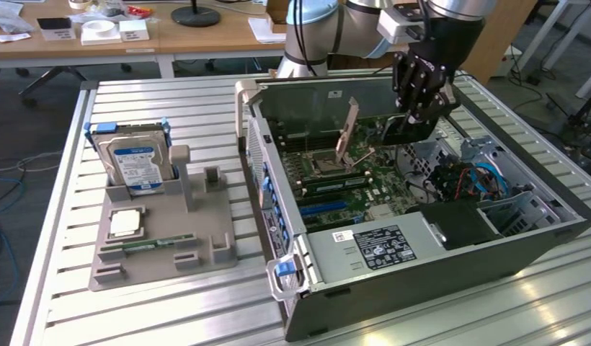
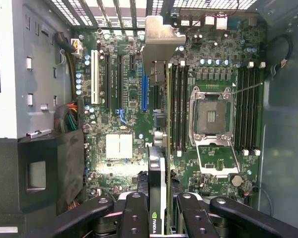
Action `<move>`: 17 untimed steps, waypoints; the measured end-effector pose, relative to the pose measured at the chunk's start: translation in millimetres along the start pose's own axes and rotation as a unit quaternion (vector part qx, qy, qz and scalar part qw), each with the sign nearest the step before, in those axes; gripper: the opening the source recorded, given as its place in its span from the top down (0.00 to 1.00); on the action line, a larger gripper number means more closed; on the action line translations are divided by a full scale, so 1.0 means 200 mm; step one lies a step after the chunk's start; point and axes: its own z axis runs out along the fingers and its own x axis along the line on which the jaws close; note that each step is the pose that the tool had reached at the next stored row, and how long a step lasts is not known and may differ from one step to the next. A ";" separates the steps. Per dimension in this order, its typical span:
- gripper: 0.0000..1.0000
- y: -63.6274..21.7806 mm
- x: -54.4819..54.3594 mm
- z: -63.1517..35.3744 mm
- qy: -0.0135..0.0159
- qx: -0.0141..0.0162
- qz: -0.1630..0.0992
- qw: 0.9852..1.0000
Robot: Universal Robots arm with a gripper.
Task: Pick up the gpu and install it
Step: 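Insert the gpu into the slot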
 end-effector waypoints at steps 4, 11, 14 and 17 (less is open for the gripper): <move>0.73 0.000 0.00 0.000 0.000 0.000 0.000 1.000; 0.73 0.000 0.00 0.024 0.000 0.000 0.000 1.000; 0.73 0.002 0.00 0.036 0.000 0.000 0.000 1.000; 0.73 0.006 0.00 0.056 0.000 0.000 0.000 1.000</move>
